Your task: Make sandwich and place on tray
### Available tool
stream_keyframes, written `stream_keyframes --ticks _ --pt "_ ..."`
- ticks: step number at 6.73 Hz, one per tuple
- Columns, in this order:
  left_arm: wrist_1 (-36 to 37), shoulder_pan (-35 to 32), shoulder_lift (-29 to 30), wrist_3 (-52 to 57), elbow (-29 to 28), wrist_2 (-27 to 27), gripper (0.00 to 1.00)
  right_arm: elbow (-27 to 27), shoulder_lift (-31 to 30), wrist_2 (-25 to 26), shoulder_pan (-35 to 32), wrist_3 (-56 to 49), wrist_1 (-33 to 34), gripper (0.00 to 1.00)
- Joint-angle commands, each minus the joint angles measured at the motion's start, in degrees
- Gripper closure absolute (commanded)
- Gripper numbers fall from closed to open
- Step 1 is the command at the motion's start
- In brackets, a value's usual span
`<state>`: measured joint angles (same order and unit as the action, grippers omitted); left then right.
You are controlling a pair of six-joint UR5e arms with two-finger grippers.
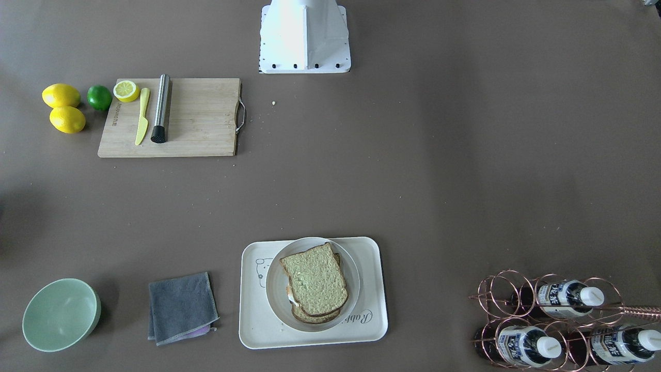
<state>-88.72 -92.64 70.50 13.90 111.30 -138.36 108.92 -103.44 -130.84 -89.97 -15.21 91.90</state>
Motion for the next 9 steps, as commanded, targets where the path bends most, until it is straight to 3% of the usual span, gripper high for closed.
stream_keyframes --ticks 1,9 --pt "0.0 0.0 0.0 -0.3 0.1 -0.3 0.03 0.9 -0.1 -0.7 0.2 0.0 0.0 0.0" --pt "-0.9 0.0 -0.1 -0.5 0.1 -0.2 0.03 0.7 -0.6 -1.1 0.2 0.0 0.1 0.0"
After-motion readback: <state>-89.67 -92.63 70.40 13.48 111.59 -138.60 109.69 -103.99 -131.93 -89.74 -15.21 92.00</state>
